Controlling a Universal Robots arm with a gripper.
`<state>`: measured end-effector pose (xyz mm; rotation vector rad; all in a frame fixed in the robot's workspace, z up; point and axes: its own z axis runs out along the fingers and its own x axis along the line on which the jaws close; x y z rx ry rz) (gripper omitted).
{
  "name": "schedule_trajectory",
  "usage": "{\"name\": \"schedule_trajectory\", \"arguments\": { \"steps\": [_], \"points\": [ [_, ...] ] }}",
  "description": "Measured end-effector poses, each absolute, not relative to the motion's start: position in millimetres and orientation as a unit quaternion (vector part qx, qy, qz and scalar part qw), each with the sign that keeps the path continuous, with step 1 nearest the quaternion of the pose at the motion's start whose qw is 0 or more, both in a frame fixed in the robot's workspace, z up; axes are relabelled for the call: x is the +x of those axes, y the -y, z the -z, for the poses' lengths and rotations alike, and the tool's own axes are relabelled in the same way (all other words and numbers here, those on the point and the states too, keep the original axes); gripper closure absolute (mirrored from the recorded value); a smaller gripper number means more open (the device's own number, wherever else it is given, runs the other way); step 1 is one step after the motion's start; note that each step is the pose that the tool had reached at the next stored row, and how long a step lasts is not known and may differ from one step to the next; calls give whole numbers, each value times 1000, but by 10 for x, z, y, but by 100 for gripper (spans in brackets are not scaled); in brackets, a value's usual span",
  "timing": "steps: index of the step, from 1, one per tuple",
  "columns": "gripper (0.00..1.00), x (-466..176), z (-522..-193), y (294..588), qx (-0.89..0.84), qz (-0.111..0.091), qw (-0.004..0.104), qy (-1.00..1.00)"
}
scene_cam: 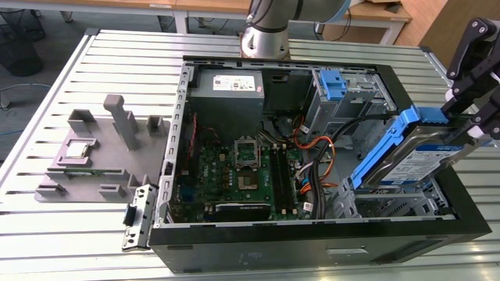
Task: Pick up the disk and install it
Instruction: 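Insert the disk into the insertion slot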
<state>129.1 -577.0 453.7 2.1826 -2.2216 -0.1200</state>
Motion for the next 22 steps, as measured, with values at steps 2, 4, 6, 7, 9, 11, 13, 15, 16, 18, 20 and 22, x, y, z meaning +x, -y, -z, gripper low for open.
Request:
{"name": "schedule_trajectory", "arguments": {
  "steps": [2, 4, 6, 7, 9, 11, 13, 15, 16, 18, 20, 22],
  "points": [
    [65, 1291, -4525, 5771, 700, 39, 12, 713],
    [65, 1292, -4515, 5771, 700, 38, 12, 713],
    [65, 1292, -4515, 5771, 700, 38, 13, 713],
    [65, 1292, -4515, 5771, 700, 38, 13, 713],
    [65, 1292, -4513, 5771, 700, 38, 12, 713],
    [65, 1287, -4512, 5771, 700, 38, 12, 713],
    [65, 1285, -4513, 5771, 700, 38, 12, 713],
    [65, 1280, -4512, 5771, 700, 38, 12, 713],
    [65, 1277, -4512, 5771, 700, 38, 12, 713],
    [65, 1276, -4511, 5771, 700, 38, 12, 713],
    [65, 1275, -4507, 5770, 700, 38, 12, 713],
    [65, 1275, -4494, 5770, 700, 38, 12, 713]
  ]
}}
